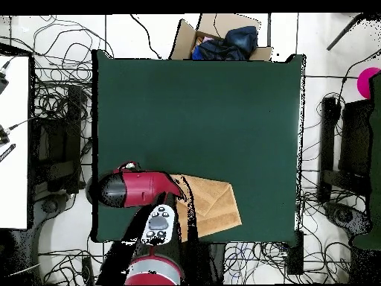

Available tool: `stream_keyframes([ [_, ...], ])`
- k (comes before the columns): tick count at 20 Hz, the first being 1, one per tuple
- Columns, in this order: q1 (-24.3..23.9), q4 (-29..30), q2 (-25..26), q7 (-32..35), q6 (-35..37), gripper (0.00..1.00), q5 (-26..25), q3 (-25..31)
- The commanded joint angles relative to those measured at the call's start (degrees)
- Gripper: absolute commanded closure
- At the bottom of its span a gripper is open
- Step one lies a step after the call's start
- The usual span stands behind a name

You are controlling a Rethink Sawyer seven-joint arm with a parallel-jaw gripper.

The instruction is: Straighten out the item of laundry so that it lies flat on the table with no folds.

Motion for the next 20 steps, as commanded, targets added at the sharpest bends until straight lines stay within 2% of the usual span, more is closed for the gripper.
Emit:
stream_keyframes([
  [1, 2.4, -5.2, 2.5, 13.5, -3.8, 1.0, 7.5, -2.4],
  [5, 4.2, -7.5, 4.6, 13.4, -3.6, 1.0, 9.9, -3.9],
  [10, 5.3, -9.4, 7.9, 13.1, -6.9, 1.0, 12.7, -4.4],
  [20, 6.9, -11.4, 10.9, 12.0, -9.6, 1.0, 16.8, -4.6],
])
